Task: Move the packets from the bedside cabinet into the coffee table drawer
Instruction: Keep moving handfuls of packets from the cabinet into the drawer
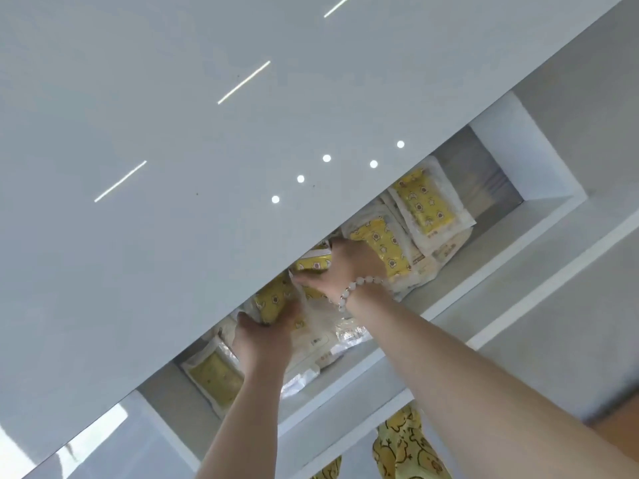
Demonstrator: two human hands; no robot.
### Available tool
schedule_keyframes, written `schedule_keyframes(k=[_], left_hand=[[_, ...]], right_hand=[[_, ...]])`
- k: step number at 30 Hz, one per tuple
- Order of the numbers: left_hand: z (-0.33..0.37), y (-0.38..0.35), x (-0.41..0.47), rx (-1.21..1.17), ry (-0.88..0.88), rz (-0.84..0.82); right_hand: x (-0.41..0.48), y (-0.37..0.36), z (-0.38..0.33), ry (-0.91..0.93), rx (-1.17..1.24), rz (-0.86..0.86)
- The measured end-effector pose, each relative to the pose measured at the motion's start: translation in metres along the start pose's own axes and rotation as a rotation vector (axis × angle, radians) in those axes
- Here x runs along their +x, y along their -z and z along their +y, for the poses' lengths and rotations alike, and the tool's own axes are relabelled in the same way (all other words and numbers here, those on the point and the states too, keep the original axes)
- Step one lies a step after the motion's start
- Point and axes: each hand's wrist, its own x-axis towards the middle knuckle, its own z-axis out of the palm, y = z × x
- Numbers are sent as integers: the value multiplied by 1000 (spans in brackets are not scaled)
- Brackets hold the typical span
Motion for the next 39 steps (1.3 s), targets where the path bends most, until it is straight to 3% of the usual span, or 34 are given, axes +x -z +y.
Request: schedule_keyframes(k=[8,13,18,20,22,25,27,32,39], left_hand=[[-2,-9,5,203,-145,158],[8,2,0,542,-135,178],[5,13,-21,507,-211,185],[2,24,-31,520,-242,194],[0,39,-42,557,-288,107],[10,68,-77,788,-377,-278],[23,95,-111,924,-451,-361],[82,192,-209,1016,-721,-1],[150,346,-336,704,-880,467]], right_hand=[[17,-8,1,15,-350,93],[14,-4,-5,94,-496,209],[-13,7,-3,106,-508,304],[-31,16,1,181,-560,215],[-54,26,4,260,-581,98],[-99,57,-4,317,-597,-18],[-133,89,-21,350,-601,-71],[-223,205,-87,509,-575,121],[-354,308,-200,760,-585,443]])
